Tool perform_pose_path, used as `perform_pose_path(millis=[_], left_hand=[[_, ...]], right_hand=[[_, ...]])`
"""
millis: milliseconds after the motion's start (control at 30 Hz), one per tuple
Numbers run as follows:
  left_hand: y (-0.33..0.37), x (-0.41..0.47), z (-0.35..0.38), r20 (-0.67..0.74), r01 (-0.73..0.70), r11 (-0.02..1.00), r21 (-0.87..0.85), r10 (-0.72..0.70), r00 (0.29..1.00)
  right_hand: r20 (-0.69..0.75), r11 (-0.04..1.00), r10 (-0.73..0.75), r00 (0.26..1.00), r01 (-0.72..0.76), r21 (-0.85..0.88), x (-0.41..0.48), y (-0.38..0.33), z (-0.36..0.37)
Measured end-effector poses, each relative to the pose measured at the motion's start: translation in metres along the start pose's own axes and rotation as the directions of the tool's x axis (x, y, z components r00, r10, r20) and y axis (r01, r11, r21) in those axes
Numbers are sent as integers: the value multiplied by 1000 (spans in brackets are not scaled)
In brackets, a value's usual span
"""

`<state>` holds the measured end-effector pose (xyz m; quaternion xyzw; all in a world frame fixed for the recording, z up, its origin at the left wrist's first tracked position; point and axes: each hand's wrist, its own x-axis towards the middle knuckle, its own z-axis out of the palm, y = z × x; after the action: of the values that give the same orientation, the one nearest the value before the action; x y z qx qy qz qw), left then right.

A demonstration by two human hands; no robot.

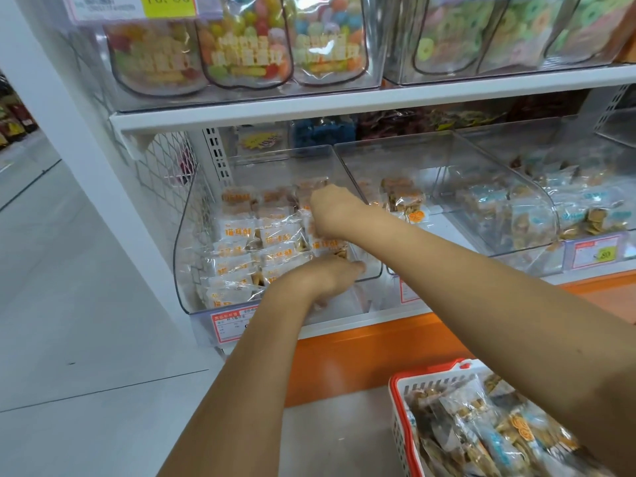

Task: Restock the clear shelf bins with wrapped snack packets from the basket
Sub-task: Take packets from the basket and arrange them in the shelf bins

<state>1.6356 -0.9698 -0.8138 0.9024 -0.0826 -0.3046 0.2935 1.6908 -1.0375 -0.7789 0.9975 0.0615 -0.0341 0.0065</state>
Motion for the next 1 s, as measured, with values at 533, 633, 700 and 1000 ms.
perform_pose_path(millis=[533,633,700,1000], left_hand=[[2,-41,43,-591,-590,743,315,640,491],[6,-50,85,-356,-573,747,337,664,657],[4,-49,119,-104,-498,733,464,604,790],[-14,-58,207,564,-519,465,717,49,824]], right_hand=[[-142,943,76,987,-25,331,-160,103,25],[168,945,199,966,-234,229,-189,123,90],[353,935,256,900,-324,147,-208,124,134],[488,868,374,789,-483,114,-258,109,252]])
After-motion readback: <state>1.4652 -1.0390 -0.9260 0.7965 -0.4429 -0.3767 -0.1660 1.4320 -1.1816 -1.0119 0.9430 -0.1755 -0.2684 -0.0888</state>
